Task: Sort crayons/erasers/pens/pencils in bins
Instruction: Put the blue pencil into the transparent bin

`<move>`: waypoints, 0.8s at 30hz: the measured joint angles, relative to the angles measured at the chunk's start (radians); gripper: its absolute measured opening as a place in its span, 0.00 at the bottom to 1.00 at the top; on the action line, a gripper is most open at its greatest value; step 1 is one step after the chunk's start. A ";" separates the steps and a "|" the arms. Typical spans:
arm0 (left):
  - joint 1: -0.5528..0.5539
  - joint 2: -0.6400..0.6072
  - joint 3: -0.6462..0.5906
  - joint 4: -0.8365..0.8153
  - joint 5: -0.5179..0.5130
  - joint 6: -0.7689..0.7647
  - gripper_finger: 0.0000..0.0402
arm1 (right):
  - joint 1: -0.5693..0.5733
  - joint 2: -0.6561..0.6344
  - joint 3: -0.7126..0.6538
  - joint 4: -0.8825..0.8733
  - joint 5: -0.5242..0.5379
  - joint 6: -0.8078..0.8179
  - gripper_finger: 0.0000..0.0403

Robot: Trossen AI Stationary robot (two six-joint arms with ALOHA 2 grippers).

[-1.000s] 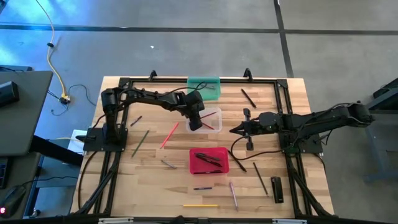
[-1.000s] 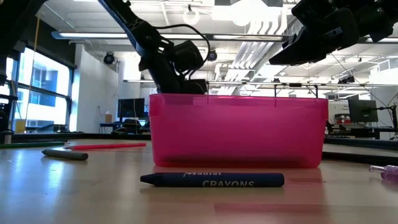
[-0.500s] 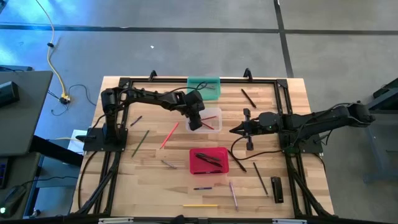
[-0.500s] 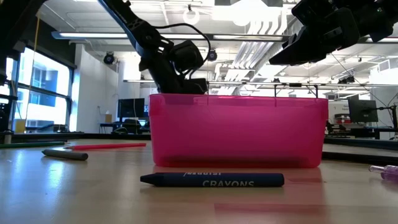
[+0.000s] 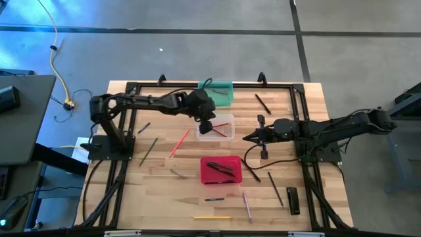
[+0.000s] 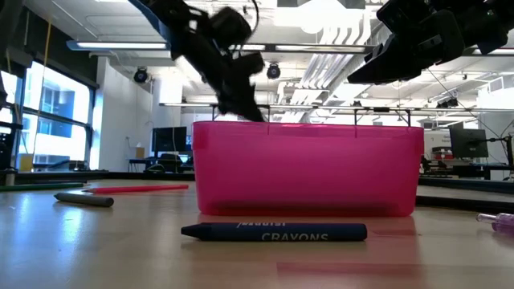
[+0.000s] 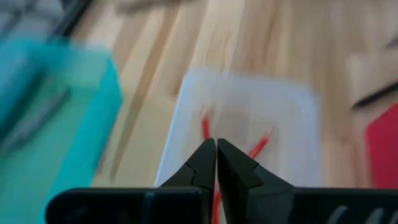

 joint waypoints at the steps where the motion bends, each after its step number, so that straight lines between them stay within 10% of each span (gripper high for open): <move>1: -0.005 -0.019 -0.017 0.039 0.008 -0.007 0.01 | 0.000 0.000 0.000 0.000 0.000 0.000 0.00; 24: -0.065 -0.270 -0.715 1.115 0.164 -0.159 0.00 | -0.007 0.000 0.000 0.105 0.085 0.103 0.00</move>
